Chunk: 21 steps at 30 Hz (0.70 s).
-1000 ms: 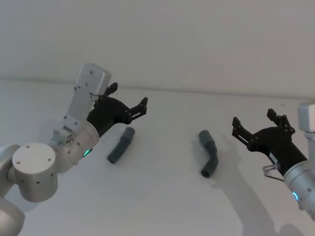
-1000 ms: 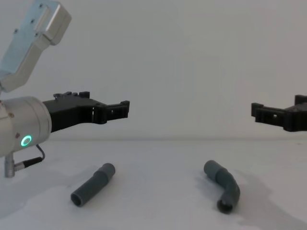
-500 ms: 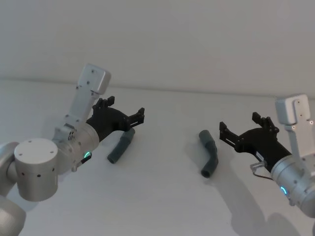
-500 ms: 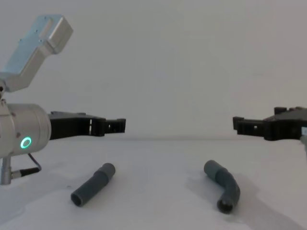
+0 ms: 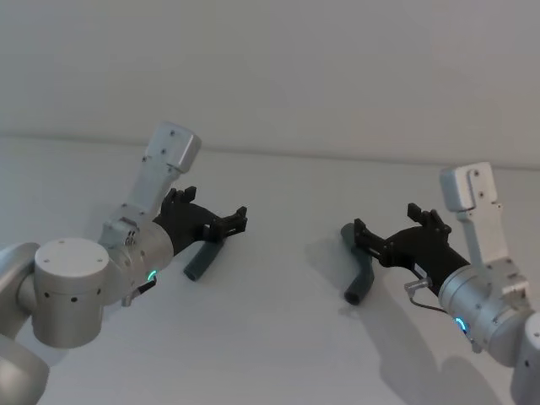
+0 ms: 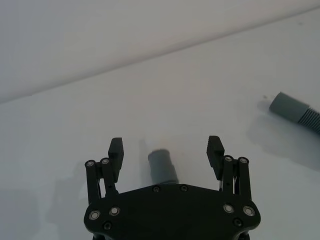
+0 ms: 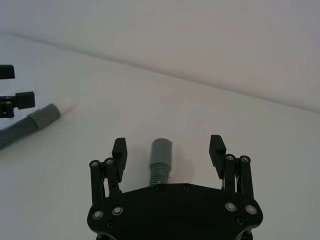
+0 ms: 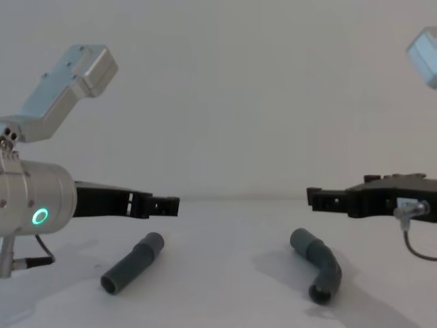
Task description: Use both hands to pick up one end of the pipe from the table, align the ends, and insert them.
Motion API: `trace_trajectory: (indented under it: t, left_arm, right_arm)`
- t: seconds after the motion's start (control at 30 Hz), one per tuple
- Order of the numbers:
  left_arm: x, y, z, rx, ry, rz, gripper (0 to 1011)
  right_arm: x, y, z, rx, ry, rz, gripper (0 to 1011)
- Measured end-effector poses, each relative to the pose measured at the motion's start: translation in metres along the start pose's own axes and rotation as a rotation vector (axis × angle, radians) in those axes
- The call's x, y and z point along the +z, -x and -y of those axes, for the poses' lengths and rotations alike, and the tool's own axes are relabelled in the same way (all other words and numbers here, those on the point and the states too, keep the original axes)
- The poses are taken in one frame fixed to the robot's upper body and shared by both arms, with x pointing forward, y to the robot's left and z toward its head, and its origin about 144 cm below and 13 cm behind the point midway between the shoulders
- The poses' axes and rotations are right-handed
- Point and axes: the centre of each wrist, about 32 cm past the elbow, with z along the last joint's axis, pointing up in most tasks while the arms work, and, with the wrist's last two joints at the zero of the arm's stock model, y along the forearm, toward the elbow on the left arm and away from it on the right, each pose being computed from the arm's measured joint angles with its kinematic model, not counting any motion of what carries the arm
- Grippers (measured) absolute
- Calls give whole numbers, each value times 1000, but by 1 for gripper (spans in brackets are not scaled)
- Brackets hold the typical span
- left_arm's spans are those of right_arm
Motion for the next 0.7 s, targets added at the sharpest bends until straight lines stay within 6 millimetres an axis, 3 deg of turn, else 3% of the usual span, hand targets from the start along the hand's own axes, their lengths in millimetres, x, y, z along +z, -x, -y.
trace_trajectory:
  t: [0.7]
  left_arm:
    - [-1,1,0,9,-79,-3,1001]
  right_arm:
    - [-3,11,-24,24,65,11,994]
